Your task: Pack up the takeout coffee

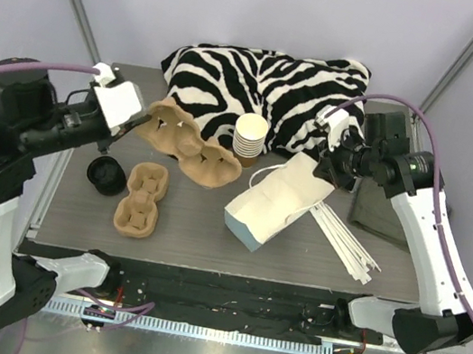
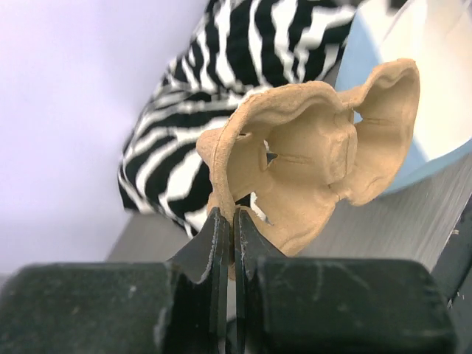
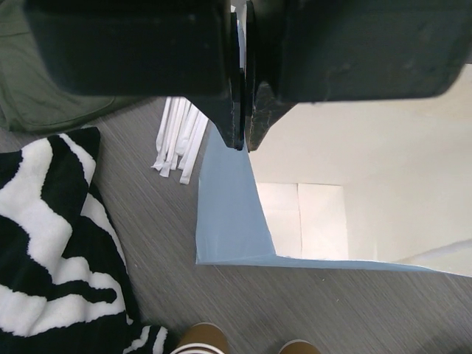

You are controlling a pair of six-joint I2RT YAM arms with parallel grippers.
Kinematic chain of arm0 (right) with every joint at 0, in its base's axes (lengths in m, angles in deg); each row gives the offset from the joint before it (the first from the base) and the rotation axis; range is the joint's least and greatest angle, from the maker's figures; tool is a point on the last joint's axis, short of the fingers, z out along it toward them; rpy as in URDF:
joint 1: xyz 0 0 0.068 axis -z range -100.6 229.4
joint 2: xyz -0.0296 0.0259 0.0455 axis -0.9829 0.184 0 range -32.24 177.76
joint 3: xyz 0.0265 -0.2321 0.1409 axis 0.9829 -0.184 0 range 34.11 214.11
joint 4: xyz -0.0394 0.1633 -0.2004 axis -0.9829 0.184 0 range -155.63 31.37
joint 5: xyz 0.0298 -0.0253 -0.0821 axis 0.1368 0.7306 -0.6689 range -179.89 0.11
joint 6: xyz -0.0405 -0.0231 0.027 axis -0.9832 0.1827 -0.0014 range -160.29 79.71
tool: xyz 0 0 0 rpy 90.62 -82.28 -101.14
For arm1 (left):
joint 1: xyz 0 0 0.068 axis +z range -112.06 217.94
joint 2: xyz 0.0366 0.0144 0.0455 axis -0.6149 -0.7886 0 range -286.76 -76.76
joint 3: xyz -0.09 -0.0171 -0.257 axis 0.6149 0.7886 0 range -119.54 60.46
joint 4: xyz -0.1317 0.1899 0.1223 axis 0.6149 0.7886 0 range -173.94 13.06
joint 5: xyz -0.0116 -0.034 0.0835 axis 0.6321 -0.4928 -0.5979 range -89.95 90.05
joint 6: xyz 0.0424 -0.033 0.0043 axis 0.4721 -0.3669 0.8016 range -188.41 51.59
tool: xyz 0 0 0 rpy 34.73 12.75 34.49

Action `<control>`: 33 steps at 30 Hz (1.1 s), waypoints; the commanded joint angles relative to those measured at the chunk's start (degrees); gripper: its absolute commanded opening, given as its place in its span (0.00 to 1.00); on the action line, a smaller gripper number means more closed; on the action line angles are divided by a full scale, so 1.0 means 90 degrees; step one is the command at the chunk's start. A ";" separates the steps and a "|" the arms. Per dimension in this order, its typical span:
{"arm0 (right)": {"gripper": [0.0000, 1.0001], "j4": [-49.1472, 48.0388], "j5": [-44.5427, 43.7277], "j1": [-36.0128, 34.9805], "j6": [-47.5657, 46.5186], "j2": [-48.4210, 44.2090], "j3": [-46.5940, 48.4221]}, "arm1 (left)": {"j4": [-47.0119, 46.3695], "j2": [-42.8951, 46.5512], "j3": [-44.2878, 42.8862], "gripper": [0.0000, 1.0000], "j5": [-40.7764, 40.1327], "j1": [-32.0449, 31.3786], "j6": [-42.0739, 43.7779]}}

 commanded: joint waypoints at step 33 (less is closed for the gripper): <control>0.01 0.0611 -0.0271 -0.0032 0.0491 0.0798 0.1113 | -0.2157 -0.1509 -0.0277 0.00 -0.4051 -0.4924 0.2408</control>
